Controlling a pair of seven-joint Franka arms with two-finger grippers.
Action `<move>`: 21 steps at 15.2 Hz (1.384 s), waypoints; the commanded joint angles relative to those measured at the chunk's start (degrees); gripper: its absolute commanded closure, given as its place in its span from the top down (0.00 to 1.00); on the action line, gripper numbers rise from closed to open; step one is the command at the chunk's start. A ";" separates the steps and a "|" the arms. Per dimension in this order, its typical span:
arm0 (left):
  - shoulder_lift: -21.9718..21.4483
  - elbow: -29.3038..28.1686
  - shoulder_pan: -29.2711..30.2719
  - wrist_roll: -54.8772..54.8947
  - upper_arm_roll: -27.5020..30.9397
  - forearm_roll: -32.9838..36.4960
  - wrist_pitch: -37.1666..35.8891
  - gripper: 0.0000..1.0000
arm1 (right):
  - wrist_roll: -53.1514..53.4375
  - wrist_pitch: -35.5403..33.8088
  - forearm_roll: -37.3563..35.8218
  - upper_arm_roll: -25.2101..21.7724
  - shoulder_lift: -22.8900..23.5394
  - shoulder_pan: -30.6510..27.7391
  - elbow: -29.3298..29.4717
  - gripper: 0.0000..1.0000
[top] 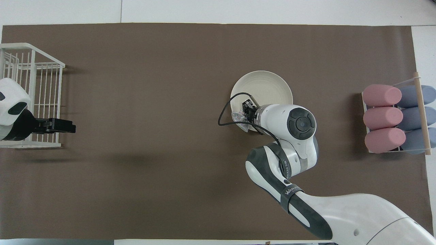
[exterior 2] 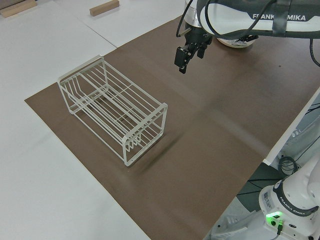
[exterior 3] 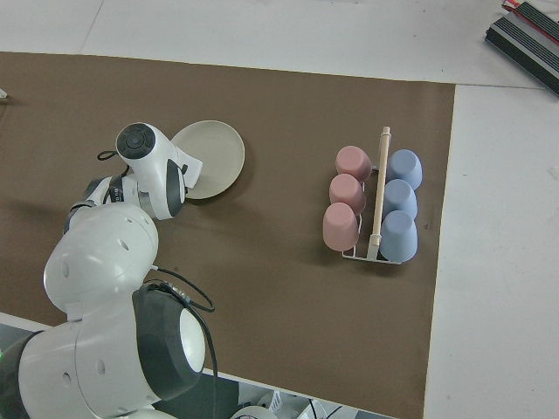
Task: Wipe plate with sponge
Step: 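Rub the sponge around the plate surface with the right gripper, then bring the sponge toward the left gripper while the left gripper reaches out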
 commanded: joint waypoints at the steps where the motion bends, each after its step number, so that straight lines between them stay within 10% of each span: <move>1: -0.08 0.00 0.91 -0.80 -0.24 1.25 -0.81 1.00 | 2.04 -1.25 0.04 0.19 1.13 -0.14 0.50 0.00; 5: -0.08 0.00 1.18 -2.81 -0.24 -1.46 -1.08 1.00 | 11.44 -26.33 -0.75 0.01 -5.27 1.88 14.80 0.00; 10: -0.70 -0.96 3.99 -3.62 -0.06 -24.89 -4.32 1.00 | 21.71 -50.28 -1.10 0.10 -9.50 3.54 31.68 0.00; 21: -6.94 -11.78 -0.20 -0.99 -0.68 -63.86 0.50 1.00 | 54.95 -48.91 -11.90 0.63 -8.63 20.33 35.14 0.00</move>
